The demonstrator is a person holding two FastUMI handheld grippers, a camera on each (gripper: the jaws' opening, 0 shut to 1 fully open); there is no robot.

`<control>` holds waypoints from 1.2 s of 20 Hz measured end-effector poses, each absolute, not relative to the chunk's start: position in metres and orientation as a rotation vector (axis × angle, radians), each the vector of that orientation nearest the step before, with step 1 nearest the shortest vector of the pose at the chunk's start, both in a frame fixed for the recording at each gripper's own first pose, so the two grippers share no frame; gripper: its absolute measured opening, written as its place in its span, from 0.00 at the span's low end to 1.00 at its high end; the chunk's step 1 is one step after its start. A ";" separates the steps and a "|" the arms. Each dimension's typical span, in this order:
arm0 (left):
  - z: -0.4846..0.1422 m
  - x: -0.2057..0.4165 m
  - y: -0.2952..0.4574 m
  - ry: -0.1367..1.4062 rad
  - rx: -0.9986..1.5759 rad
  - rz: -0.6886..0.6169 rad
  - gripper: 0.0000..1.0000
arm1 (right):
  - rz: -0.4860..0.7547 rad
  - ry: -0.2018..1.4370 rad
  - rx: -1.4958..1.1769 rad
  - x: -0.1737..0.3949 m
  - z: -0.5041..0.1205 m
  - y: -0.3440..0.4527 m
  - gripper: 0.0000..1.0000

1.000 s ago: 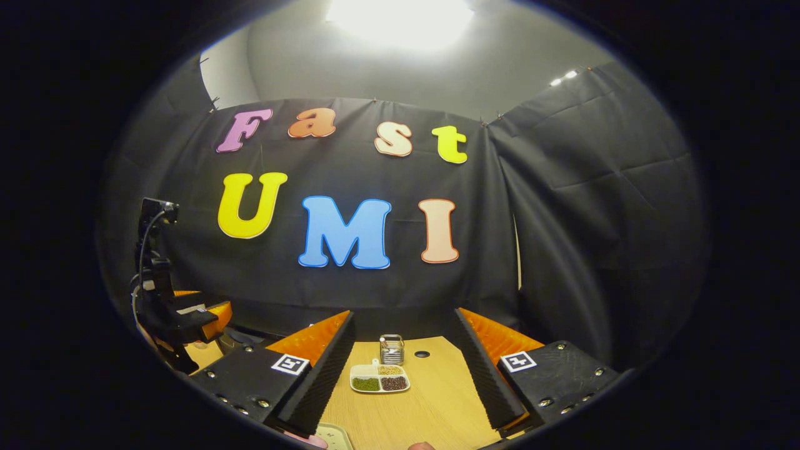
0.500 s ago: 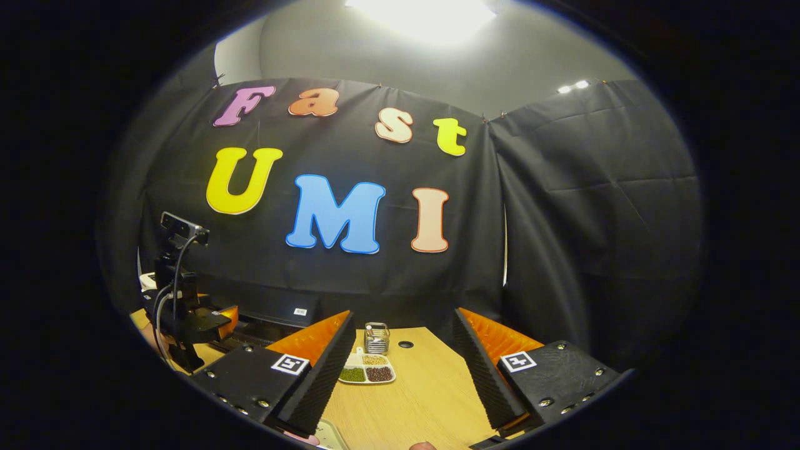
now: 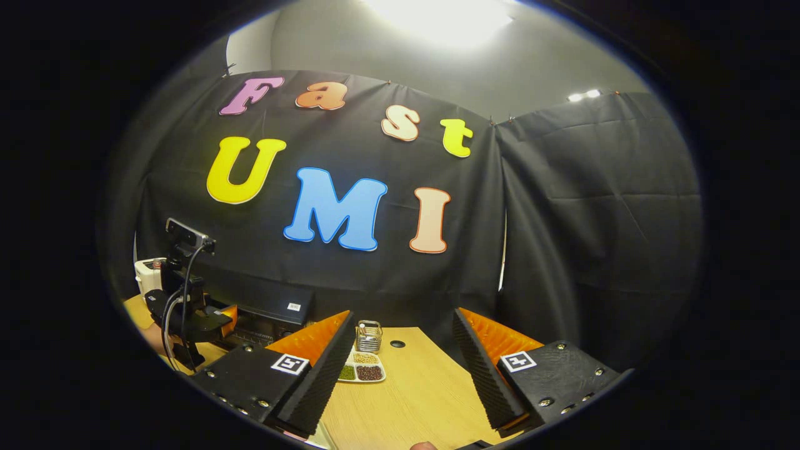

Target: Open the electric oven with the left hand, put the food in, and close the electric oven.

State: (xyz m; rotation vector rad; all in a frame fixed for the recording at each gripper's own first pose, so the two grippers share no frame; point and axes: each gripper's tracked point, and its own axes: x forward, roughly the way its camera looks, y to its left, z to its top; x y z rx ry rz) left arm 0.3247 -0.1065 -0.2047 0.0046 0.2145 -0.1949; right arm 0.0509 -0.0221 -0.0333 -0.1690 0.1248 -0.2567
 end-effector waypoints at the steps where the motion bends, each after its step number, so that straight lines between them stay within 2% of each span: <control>1: -0.207 0.323 -0.107 0.220 0.003 -0.192 0.96 | -0.255 0.123 -0.170 0.051 -0.032 -0.022 0.96; 2: -0.206 0.322 -0.107 0.215 -0.001 -0.190 0.91 | -0.253 0.121 -0.170 0.050 -0.031 -0.022 0.96; 4: -0.206 0.317 -0.107 0.217 -0.003 -0.185 0.91 | -0.247 0.114 -0.171 0.048 -0.029 -0.023 0.96; 6: -0.207 0.311 -0.106 0.220 0.000 -0.180 1.00 | -0.239 0.110 -0.171 0.046 -0.028 -0.023 0.96; 7: -0.209 0.307 -0.106 0.225 0.002 -0.176 0.96 | -0.236 0.109 -0.170 0.045 -0.028 -0.024 0.96; 8: -0.208 0.302 -0.106 0.225 0.002 -0.174 1.00 | -0.232 0.109 -0.167 0.044 -0.027 -0.025 0.96; 9: -0.210 0.298 -0.106 0.230 0.002 -0.171 1.00 | -0.228 0.108 -0.163 0.043 -0.027 -0.025 0.96; 10: -0.210 0.293 -0.106 0.233 0.003 -0.169 0.96 | -0.222 0.106 -0.160 0.043 -0.027 -0.025 0.96; 11: -0.211 0.289 -0.105 0.233 0.007 -0.169 1.00 | -0.217 0.104 -0.159 0.042 -0.026 -0.026 0.96; 13: -0.214 0.279 -0.105 0.237 0.015 -0.168 1.00 | -0.207 0.105 -0.157 0.041 -0.027 -0.026 0.96; 14: -0.216 0.274 -0.104 0.243 0.017 -0.166 0.96 | -0.200 0.107 -0.153 0.040 -0.029 -0.027 0.96; 23: -0.249 0.224 -0.103 0.337 0.037 -0.138 0.96 | -0.147 0.115 -0.133 0.029 -0.031 -0.033 0.96; 24: -0.252 0.220 -0.103 0.349 0.041 -0.134 1.00 | -0.143 0.117 -0.134 0.027 -0.032 -0.036 0.96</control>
